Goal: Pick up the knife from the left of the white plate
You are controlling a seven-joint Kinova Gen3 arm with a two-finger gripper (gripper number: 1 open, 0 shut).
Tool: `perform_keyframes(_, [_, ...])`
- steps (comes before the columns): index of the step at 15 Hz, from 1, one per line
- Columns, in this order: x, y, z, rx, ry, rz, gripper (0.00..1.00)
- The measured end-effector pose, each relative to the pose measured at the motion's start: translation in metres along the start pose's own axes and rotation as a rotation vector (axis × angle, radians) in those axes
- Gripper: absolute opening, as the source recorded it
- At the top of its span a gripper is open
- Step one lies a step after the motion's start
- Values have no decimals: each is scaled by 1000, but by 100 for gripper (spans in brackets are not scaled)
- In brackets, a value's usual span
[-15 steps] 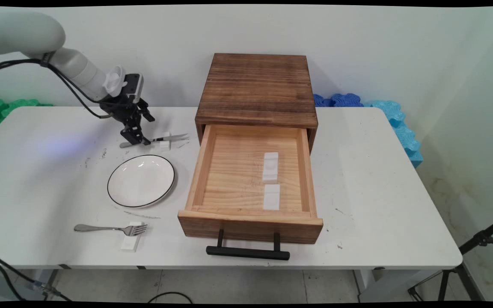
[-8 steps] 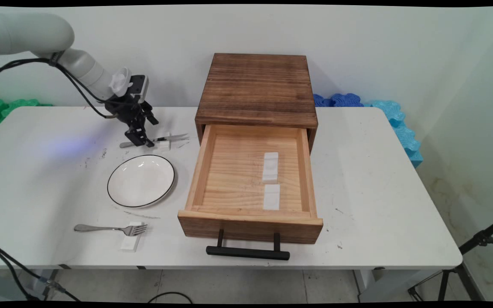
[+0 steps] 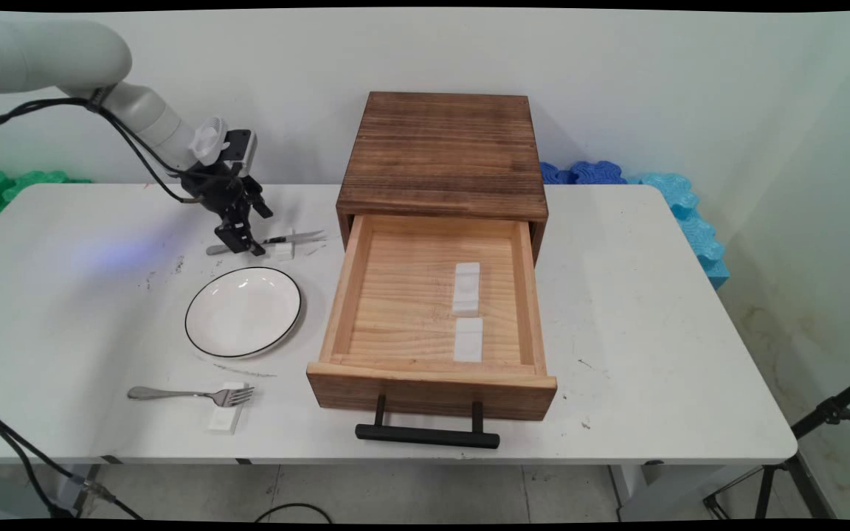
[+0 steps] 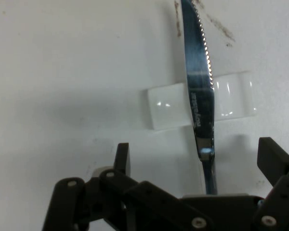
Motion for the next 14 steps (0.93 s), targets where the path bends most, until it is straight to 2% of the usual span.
perform_keyframes(10, [-5,-2,3,-24,-7,-14,100])
perform_keyframes(11, [-6,-2,4,-25,-7,-14,0])
perform_keyframes(14, [-6,-2,5,-29,-8,-15,0])
